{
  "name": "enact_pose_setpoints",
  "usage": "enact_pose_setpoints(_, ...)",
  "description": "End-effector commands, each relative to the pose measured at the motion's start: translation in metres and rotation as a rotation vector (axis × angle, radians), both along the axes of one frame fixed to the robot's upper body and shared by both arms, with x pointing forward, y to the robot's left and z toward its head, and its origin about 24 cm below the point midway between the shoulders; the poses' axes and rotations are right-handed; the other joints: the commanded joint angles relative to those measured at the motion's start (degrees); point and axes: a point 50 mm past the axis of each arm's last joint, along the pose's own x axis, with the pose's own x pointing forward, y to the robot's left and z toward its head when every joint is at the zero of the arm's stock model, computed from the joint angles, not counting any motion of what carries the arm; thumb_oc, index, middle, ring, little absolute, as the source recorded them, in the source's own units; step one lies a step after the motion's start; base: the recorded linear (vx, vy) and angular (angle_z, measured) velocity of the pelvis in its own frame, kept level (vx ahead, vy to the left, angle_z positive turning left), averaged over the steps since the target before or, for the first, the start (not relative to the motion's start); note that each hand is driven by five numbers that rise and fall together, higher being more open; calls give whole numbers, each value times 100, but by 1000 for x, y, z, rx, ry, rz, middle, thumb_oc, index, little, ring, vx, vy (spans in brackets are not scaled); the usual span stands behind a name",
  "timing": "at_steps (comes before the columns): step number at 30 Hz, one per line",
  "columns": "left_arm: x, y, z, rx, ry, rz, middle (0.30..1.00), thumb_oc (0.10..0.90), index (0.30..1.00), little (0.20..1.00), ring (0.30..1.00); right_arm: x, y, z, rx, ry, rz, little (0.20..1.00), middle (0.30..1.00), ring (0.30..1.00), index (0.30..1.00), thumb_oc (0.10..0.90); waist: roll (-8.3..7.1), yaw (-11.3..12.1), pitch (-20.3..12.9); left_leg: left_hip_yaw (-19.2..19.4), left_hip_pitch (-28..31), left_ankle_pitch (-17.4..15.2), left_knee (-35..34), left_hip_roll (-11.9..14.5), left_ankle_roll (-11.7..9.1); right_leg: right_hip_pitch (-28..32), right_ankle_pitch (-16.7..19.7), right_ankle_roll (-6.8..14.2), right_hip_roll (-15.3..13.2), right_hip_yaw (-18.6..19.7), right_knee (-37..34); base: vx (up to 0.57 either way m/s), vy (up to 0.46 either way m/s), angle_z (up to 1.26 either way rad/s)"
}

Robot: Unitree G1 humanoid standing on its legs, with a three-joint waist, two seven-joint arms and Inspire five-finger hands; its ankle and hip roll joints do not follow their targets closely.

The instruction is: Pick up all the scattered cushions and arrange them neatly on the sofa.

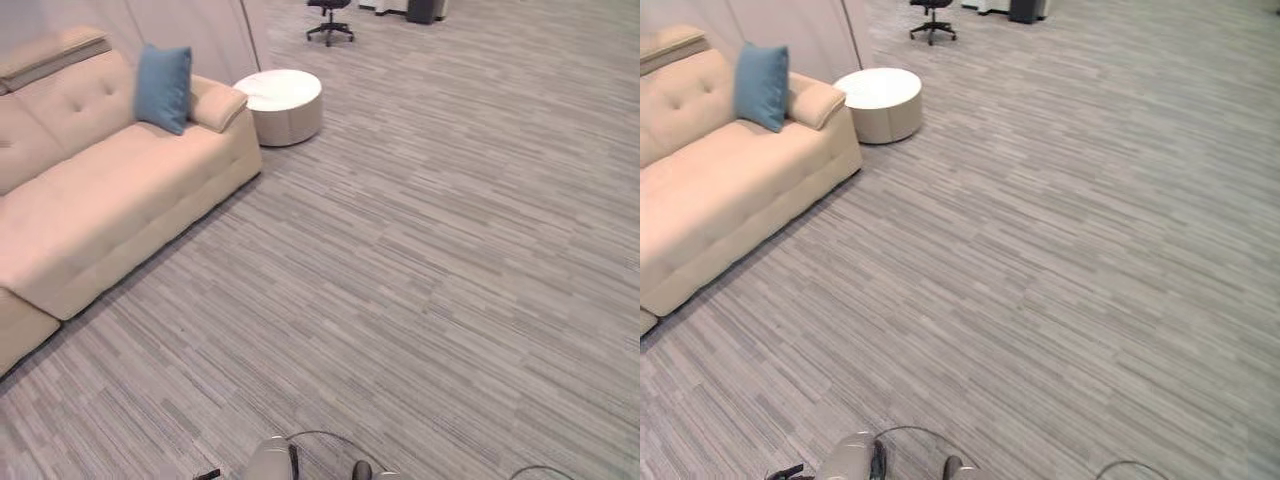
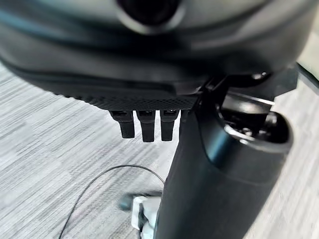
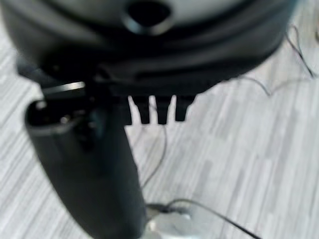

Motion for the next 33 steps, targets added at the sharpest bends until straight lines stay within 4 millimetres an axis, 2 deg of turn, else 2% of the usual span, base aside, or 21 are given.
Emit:
enact_pose_setpoints(1, -16, 15, 2, 57, 22, 52, 900, 800, 900, 900, 900, -23, -12, 1, -59, 98, 28, 900, 900, 900, 900, 800, -66, 263, -80, 467, -124, 291, -878, 99, 215, 1161, -623, 882, -76, 133, -397, 614, 114, 19)
enact_pose_setpoints(3, -27, 19, 2, 76, 45, 88, 900, 800, 900, 900, 900, -33, -5, -2, -49, 131, 58, 900, 900, 900, 900, 800, -197, 363, -148, 230, -82, 329, -652, -103, 363, 1181, -514, 1017, -249, 96, -94, 531, 135, 2)
enact_pose_setpoints(6, -26, 20, 2, 81, 57, 81, 900, 800, 900, 900, 900, -41, -6, -2, -44, 170, 63, 900, 900, 900, 900, 800, -319, 330, -200, 170, 349, -38, -662, -380, 662, 660, 520, 1519, -702, 44, 1747, 436, 177, -2)
enact_pose_setpoints(7, -24, 21, 2, 87, 49, 75, 900, 800, 900, 900, 900, -41, -6, -2, -47, 166, 68, 900, 900, 900, 900, 800, -289, 269, -177, 89, 523, -132, -685, -447, 754, 463, 953, 1492, -795, 91, 2316, 268, 105, 19)
enact_pose_setpoints(8, -24, 21, 2, 87, 48, 75, 900, 800, 900, 900, 900, -41, -6, -2, -48, 166, 68, 900, 900, 900, 900, 800, -273, 275, -189, 88, 513, -117, -697, -429, 751, 450, 974, 1486, -775, 95, 2300, 325, 110, 71)
enact_pose_setpoints(9, -19, 21, 3, 92, 31, 70, 900, 800, 900, 900, 900, -39, -7, -1, -56, 162, 94, 900, 900, 900, 900, 800, -187, 186, -146, -49, 797, -213, -817, -473, 828, 132, 1223, 1414, -793, 199, 2898, 515, 62, 90)
enact_pose_setpoints(10, -8, 21, 5, 96, 5, 51, 900, 800, 900, 900, 900, -34, -6, -1, -68, 157, 131, 900, 900, 900, 900, 800, -44, 29, -34, -310, 1255, -368, -1039, -475, 869, -477, 941, 1278, -857, 124, 3362, 643, 31, 93)
enact_pose_setpoints(12, -5, 21, 5, 96, -4, 47, 900, 800, 900, 900, 900, -33, -6, -1, -69, 152, 136, 900, 900, 900, 900, 800, -18, -61, 4, -412, 1373, -416, -1049, -492, 854, -657, 831, 1209, -899, 77, 3129, 378, -59, 62)
enact_pose_setpoints(14, 4, 20, 7, 105, -26, 17, 900, 800, 900, 900, 900, -32, -4, -2, -66, 150, 141, 900, 900, 900, 900, 800, -6, -283, 85, -721, 1724, -579, -1122, -533, 765, -998, 531, 1104, -810, 240, 2359, 446, -163, 89)
enact_pose_setpoints(15, 9, 19, 7, 104, -37, 6, 900, 800, 900, 900, 900, -33, -4, -2, -62, 152, 141, 900, 900, 900, 900, 800, -60, -359, 107, -838, 1844, -653, -1139, -570, 695, -1026, 520, 1135, -781, 346, 1787, 675, -359, 92)
enact_pose_setpoints(16, 15, 18, 8, 110, -56, -2, 900, 800, 900, 900, 900, -36, -2, -3, -55, 170, 144, 900, 900, 900, 900, 800, -181, -547, 137, -1132, 2100, -829, -1265, -634, 558, -1281, 693, 1301, -702, 907, 580, 660, -399, 99)
enact_pose_setpoints(17, 16, 17, 8, 115, -59, -4, 900, 800, 900, 900, 900, -40, -1, -3, -53, 189, 152, 900, 900, 900, 900, 800, -197, -629, 158, -1265, 2273, -915, -1324, -586, 490, -1417, 896, 1403, -721, 1060, 190, 683, -428, 115)
enact_pose_setpoints(22, 6, 17, 6, 106, -23, 11, 900, 800, 900, 900, 900, -50, 2, -5, -41, 242, 196, 900, 900, 900, 900, 800, -223, -707, 107, -1678, 2658, -1243, -1062, -375, 350, -1596, 1084, 1459, -687, 1047, 377, 388, -288, 97)
enact_pose_setpoints(23, -3, 16, 4, 87, -1, 16, 900, 800, 900, 900, 900, -44, -1, -4, -51, 237, 250, 900, 900, 900, 900, 800, -171, -662, 80, -1664, 2421, -883, -189, -181, 207, -1279, 880, 1281, -476, 990, 418, 278, -335, 100)
enact_pose_setpoints(25, -1, 16, 4, 80, -9, 36, 900, 800, 900, 900, 900, -28, -8, 0, -90, 195, 286, 900, 900, 900, 900, 800, -281, -564, 250, -1338, 1495, -220, 1511, 44, 162, -976, 715, 1037, -507, 810, 394, 171, -337, 84)
enact_pose_setpoints(26, -1, 16, 4, 80, -9, 36, 900, 800, 900, 900, 900, -28, -8, 0, -90, 195, 286, 900, 900, 900, 900, 800, -296, -578, 232, -1349, 1470, -198, 1500, 25, 163, -993, 727, 1038, -525, 801, 384, 97, -281, 37)
enact_pose_setpoints(27, 0, 17, 5, 82, -11, 44, 900, 800, 900, 900, 900, -20, -13, 2, -112, 178, 306, 900, 900, 900, 900, 800, -362, -547, 300, -973, 1263, -95, 1970, 242, 229, -801, 611, 895, -484, 680, 329, 238, -336, 17)
enact_pose_setpoints(28, 5, 16, 5, 74, -17, 38, 900, 800, 900, 900, 900, -9, -20, 6, -147, 164, 347, 900, 900, 900, 900, 800, -429, -410, 376, -675, 795, -266, 2520, 233, 325, -544, 421, 716, -369, 668, 311, 240, -336, 13)
enact_pose_setpoints(29, 5, 16, 5, 74, -18, 38, 900, 800, 900, 900, 900, -9, -20, 6, -147, 163, 347, 900, 900, 900, 900, 800, -443, -419, 359, -677, 776, -245, 2504, 216, 329, -562, 430, 717, -385, 664, 305, 271, -223, 24)
enact_pose_setpoints(30, 4, 14, 4, 63, -14, 48, 900, 800, 900, 900, 900, -1, -25, 9, -168, 146, 366, 900, 900, 900, 900, 800, -467, -358, 376, -653, 459, -374, 2540, -30, 364, -475, 363, 678, -333, 698, 316, 237, -85, 19)
enact_pose_setpoints(33, -1, 14, 3, 48, -7, 100, 900, 800, 900, 900, 900, 12, -32, 14, -202, 107, 386, 900, 900, 900, 900, 800, -462, -186, 265, -461, 54, -393, 1592, -209, 385, -124, 27, 694, -198, 638, 180, 407, -85, 15)
